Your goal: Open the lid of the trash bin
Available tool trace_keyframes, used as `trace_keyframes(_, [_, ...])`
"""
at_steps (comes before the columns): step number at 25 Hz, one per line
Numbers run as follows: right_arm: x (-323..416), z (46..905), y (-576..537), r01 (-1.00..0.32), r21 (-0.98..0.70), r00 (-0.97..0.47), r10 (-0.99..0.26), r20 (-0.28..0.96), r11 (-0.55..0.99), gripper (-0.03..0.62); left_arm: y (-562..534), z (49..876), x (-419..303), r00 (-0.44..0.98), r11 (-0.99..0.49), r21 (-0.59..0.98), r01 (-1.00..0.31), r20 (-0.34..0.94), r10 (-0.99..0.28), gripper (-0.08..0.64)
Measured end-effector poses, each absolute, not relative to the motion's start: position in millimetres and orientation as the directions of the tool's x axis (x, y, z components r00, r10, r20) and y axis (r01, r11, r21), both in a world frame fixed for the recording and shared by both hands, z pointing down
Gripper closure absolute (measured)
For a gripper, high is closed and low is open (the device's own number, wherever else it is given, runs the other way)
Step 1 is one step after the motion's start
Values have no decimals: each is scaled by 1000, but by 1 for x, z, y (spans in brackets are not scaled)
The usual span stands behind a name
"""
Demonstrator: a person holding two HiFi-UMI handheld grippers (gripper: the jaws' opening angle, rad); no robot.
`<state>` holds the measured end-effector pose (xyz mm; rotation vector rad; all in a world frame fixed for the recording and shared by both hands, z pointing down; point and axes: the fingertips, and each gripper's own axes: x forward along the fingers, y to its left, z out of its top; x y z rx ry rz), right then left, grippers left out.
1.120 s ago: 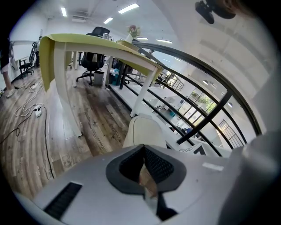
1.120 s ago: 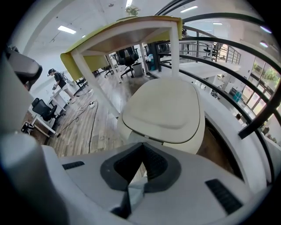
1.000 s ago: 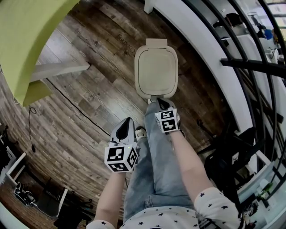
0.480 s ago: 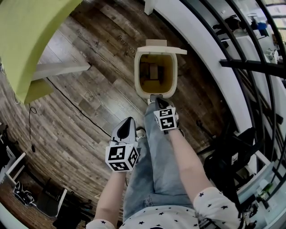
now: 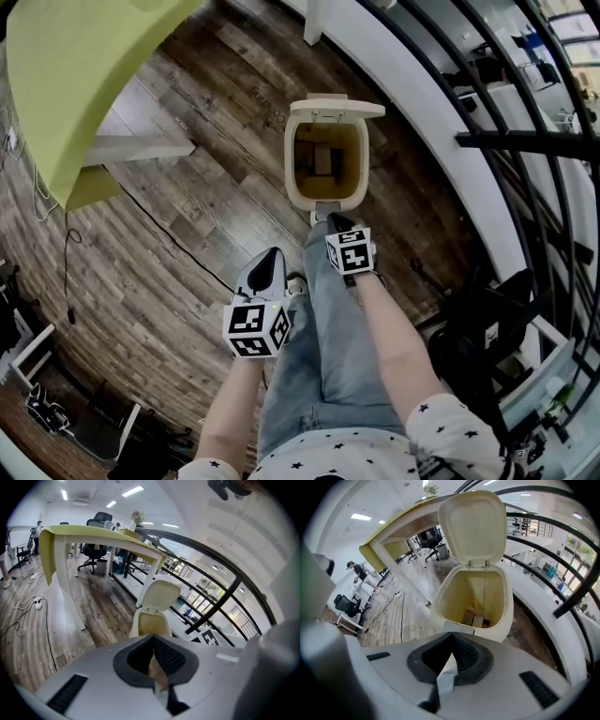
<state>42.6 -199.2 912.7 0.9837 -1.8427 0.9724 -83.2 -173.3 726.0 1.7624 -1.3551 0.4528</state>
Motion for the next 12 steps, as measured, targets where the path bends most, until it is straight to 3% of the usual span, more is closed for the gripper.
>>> trace_keyframes(12, [31,835,-173,-876,-279,-425,-354,833,393,598,-153,684,-81,350,-87,385,-919,693,-631,548])
